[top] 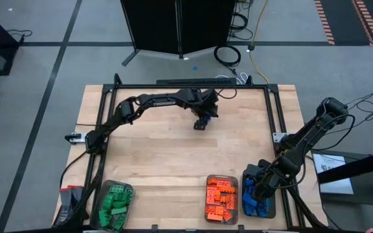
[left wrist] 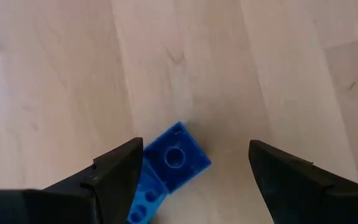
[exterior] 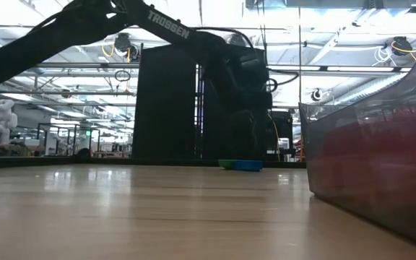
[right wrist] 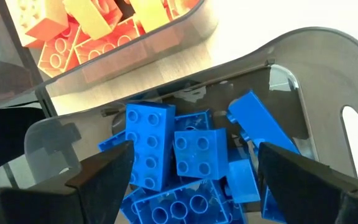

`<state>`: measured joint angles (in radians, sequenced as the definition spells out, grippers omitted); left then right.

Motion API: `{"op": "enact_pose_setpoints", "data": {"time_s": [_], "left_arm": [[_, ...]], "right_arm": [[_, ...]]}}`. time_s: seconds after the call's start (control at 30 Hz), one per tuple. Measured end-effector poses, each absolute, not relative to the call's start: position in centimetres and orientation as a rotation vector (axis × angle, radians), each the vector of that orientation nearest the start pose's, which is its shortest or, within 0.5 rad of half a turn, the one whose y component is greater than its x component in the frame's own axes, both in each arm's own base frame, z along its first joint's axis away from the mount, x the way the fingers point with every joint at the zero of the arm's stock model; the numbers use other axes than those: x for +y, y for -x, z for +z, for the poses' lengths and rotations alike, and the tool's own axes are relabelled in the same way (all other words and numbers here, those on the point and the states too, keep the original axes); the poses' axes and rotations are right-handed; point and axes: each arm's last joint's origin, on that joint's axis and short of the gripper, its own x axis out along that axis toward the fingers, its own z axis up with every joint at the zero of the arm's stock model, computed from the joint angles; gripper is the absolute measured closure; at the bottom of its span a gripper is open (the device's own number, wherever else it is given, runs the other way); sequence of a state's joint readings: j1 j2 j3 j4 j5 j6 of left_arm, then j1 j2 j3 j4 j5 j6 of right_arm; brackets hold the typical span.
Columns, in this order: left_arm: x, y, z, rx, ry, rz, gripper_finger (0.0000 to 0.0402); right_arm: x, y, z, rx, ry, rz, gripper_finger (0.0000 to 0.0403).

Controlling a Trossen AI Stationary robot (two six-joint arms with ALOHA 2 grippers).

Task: Sort blocks
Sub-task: Put the blue game piece into the right black bin

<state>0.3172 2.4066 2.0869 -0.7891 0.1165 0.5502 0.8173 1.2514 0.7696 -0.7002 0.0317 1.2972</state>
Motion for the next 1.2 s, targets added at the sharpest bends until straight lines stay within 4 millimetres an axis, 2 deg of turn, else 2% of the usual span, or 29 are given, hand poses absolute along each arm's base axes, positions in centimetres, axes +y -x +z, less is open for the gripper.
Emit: {"op": "enact_pose_setpoints", "data": {"time_s": [0.1, 0.43, 0.57, 0.67, 0.8, 1.07, 1.2], "left_arm": [[15.7, -48.9, 16.7, 1.082, -0.236, -0.104, 0.0107], [15.7, -49.4, 16.3, 1.05, -0.148, -0.04, 0.0107], [15.3, -49.4, 16.1, 1.067, 0.012, 0.055, 0.0107], [15.5, -49.3, 14.7, 1.112, 0.129, 0.14, 0.0107], [15.5, -49.4, 14.0, 1.123, 0.176, 0.146, 0.0107], [14.5, -49.6, 14.3, 1.108, 0.34, 0.249, 0.0107], [13.3, -49.8, 16.2, 1.131, 0.388, 0.154, 0.0107]], "right_arm": [[15.9, -15.0, 20.4, 1.304, -0.613, -0.116, 0.0064], [15.9, -15.0, 20.4, 1.305, -0.614, -0.116, 0.0064], [15.9, -15.0, 20.4, 1.306, -0.614, -0.115, 0.0064], [15.9, -15.0, 20.4, 1.306, -0.61, -0.112, 0.0064], [15.9, -15.0, 20.4, 1.307, -0.607, -0.112, 0.0064], [15.8, -14.9, 20.4, 1.313, -0.582, -0.107, 0.0064], [15.7, -14.9, 20.4, 1.315, -0.56, -0.103, 0.0064]]}}
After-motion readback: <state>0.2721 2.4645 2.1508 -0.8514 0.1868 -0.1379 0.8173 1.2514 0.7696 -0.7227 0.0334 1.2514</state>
